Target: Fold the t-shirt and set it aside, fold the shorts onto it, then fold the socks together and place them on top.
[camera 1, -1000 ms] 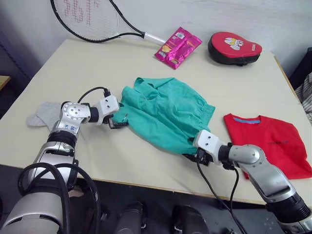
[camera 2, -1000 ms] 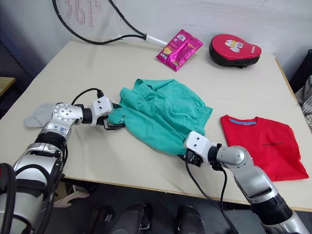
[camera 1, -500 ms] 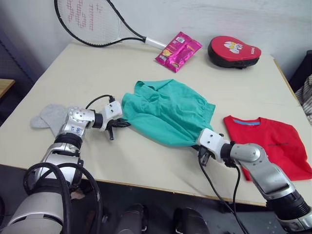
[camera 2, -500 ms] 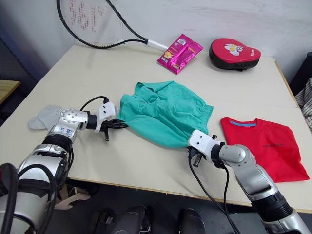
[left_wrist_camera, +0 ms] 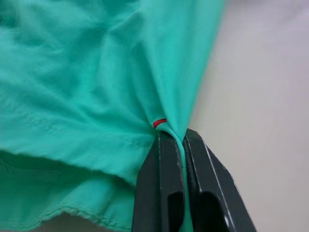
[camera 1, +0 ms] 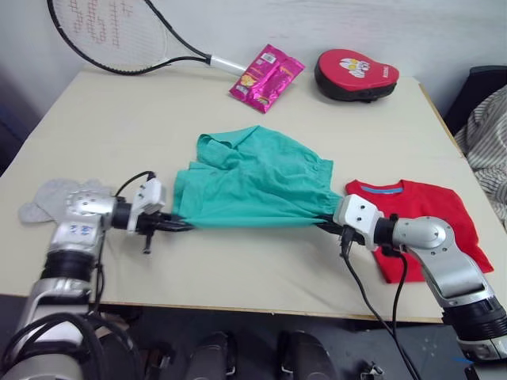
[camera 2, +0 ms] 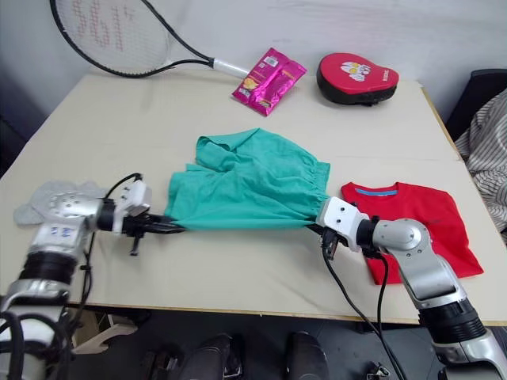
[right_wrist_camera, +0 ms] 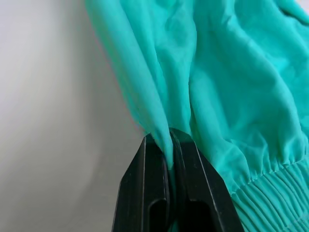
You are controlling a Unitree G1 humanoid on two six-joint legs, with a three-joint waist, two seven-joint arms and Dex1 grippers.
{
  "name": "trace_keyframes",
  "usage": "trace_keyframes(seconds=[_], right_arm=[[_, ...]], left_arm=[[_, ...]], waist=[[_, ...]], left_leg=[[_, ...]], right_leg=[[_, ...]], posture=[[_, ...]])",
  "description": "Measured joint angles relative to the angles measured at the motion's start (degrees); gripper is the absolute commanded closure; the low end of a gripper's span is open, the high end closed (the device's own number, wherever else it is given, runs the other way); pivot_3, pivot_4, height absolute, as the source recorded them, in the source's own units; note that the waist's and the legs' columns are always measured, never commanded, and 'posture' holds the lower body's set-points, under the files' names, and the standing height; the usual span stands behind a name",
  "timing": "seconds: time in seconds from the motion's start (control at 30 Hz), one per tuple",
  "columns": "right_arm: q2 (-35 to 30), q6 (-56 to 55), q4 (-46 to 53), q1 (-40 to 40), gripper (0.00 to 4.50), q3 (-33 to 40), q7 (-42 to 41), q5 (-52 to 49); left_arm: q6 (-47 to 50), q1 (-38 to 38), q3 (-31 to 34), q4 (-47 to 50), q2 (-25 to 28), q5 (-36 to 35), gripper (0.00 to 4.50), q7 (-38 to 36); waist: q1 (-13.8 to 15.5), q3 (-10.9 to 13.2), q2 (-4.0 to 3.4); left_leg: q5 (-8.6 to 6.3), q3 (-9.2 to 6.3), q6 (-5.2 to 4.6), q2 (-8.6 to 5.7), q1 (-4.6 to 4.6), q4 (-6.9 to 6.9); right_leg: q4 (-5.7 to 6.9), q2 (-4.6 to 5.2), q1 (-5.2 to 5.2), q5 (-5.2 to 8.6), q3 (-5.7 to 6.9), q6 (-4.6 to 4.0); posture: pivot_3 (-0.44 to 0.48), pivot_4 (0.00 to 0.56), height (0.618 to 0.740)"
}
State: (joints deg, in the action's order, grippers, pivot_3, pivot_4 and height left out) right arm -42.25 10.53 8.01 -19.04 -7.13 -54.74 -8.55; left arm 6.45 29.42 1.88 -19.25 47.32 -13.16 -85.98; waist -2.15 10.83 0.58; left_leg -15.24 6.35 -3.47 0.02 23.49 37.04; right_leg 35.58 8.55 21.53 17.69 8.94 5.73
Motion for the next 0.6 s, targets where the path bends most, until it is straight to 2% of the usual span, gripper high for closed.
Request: trace_keyframes(seconds=[0.13, 0.23, 0.43, 0.6], right_arm=[[0.1, -2.0, 0.3, 0.4, 4.50, -0.2, -3.1, -1.9], [-0.1, -2.5, 0.9, 2.0, 4.50, -0.3, -5.3, -3.4], [-4.0, -0.6, 5.1, 8.4, 4.50, -0.1, -11.1, -7.5], [-9.0, 1.2, 8.3, 12.5, 4.50, 0.0, -16.1, -10.5]], left_arm=[[11.6, -10.0, 5.3, 18.4, 7.8, -7.5, 4.49, 0.1], [17.2, -20.6, 7.7, 27.8, 10.4, -11.2, 4.49, 0.5], [25.8, -33.8, 14.4, 38.7, 11.3, -16.9, 4.49, 4.5], [44.2, -39.3, 19.8, 46.8, 16.4, -29.6, 4.49, 6.5]], waist=[[0.6, 0.4, -0.42], [0.9, 0.5, -0.61], [1.9, 0.6, -0.60], [2.2, 0.6, -0.60]], left_leg=[[-0.03, -0.03, 0.05, 0.00, -0.08, 0.00], [-0.15, -0.04, 0.22, -0.02, -0.09, 0.00], [-0.21, -0.06, 0.37, 0.02, -0.10, 0.02], [-0.24, -0.10, 0.41, 0.03, -0.13, 0.01]], right_leg=[[-0.08, 0.06, -0.05, 0.04, -0.04, -0.05], [-0.15, 0.09, -0.03, 0.05, -0.06, -0.06], [-0.13, 0.08, -0.01, 0.07, -0.08, -0.10], [-0.18, 0.08, -0.04, 0.09, -0.10, -0.13]], posture=[[0.000, 0.150, 0.740], [0.000, 0.150, 0.740], [0.000, 0.150, 0.740], [0.000, 0.150, 0.740]])
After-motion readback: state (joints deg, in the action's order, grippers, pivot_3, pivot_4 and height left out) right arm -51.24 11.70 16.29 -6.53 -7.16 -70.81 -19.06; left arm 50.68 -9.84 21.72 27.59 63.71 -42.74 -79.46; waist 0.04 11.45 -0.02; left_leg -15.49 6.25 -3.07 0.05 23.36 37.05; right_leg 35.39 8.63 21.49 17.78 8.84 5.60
